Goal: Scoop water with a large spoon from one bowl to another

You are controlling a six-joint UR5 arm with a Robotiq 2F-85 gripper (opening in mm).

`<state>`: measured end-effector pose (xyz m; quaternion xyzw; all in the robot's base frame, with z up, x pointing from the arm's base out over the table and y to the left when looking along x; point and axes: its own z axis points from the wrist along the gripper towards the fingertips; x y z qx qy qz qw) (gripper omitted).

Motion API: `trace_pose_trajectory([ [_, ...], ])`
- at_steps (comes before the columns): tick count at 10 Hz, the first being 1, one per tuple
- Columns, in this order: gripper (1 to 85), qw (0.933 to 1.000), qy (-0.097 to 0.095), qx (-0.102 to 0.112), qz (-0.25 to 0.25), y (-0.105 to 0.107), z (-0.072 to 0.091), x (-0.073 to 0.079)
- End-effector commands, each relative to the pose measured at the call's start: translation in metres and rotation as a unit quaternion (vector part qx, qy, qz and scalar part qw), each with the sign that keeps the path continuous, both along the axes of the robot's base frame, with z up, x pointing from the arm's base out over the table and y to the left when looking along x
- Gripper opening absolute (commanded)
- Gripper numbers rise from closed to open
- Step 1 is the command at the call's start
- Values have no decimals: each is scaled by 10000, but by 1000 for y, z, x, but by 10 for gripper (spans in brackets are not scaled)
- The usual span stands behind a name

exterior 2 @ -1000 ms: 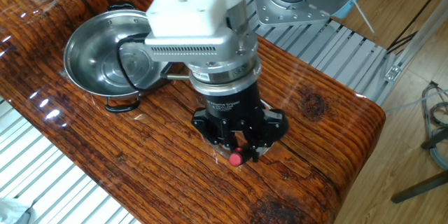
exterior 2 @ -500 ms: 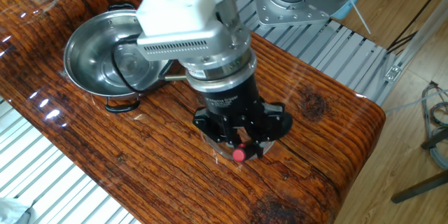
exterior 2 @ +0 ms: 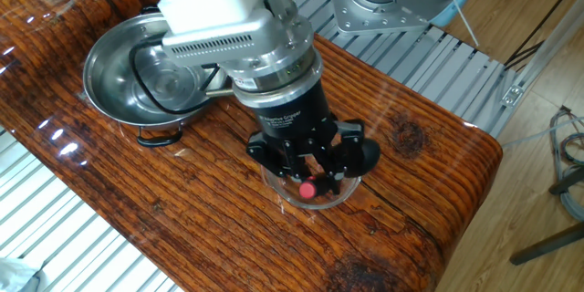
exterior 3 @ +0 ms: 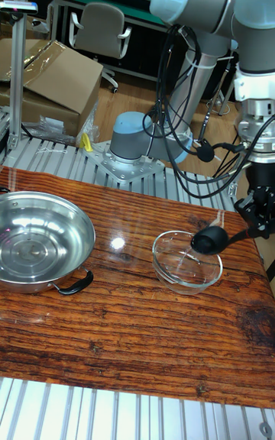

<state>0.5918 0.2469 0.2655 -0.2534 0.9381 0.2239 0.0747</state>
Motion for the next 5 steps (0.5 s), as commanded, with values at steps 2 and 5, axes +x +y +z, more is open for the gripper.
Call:
trace_pose_trajectory([
  [2, 10, 9994, 47, 316, 161, 1, 6, -7],
  [5, 10, 9984, 126, 500, 235, 3, 7, -13],
])
